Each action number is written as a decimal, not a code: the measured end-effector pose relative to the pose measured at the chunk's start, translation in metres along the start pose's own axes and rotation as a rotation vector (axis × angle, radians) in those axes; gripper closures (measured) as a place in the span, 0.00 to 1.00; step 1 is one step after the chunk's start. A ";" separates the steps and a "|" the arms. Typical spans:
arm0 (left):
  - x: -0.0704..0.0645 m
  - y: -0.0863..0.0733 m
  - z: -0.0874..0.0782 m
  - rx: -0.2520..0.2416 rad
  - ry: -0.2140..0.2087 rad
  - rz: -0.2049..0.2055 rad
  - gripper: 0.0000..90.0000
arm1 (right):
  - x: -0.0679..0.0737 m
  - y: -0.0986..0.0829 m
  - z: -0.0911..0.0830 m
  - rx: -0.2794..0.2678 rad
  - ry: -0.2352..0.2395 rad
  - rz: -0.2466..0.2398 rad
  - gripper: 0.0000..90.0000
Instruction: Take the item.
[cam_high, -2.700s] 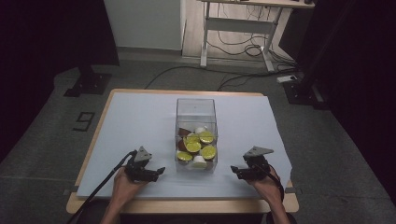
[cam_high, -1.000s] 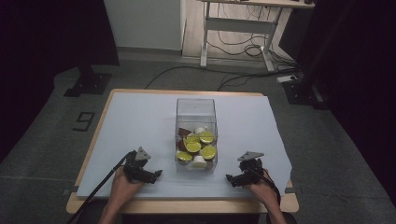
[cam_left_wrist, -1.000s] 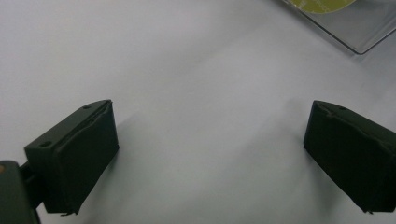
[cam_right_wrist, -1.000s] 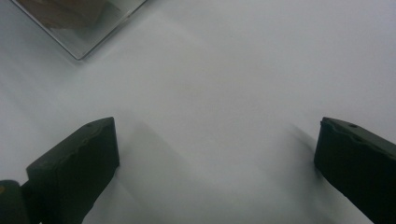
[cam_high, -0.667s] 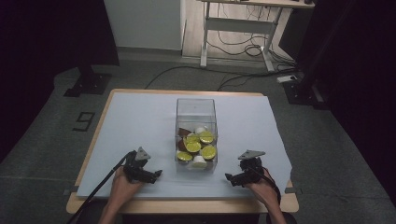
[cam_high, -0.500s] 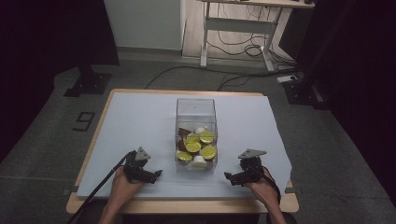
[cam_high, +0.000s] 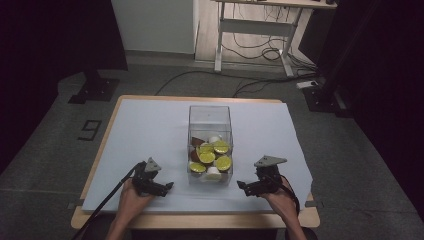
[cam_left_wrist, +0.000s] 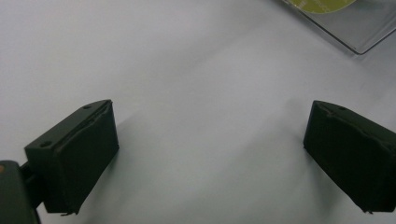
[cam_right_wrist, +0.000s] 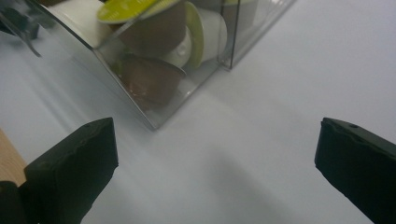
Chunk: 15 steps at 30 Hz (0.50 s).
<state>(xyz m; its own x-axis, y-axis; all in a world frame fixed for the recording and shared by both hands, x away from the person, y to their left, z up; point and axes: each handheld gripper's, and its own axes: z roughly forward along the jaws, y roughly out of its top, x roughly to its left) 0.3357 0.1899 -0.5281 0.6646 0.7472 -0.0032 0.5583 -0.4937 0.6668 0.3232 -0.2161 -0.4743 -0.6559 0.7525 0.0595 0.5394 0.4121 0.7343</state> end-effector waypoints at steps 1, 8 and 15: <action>0.000 0.000 0.000 0.000 0.000 0.000 0.03 | 0.000 0.002 -0.001 -0.001 0.002 -0.003 0.00; 0.000 0.000 0.000 0.000 0.000 0.000 0.03 | 0.004 0.011 -0.006 -0.017 0.001 -0.014 0.00; 0.000 0.000 0.000 0.000 0.000 0.000 0.03 | 0.010 0.023 -0.011 -0.022 0.025 -0.038 0.09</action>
<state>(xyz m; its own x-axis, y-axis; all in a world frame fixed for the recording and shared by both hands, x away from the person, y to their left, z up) 0.3357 0.1899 -0.5282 0.6646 0.7472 -0.0030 0.5581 -0.4937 0.6669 0.3233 -0.2049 -0.4498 -0.6890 0.7232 0.0475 0.5018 0.4288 0.7512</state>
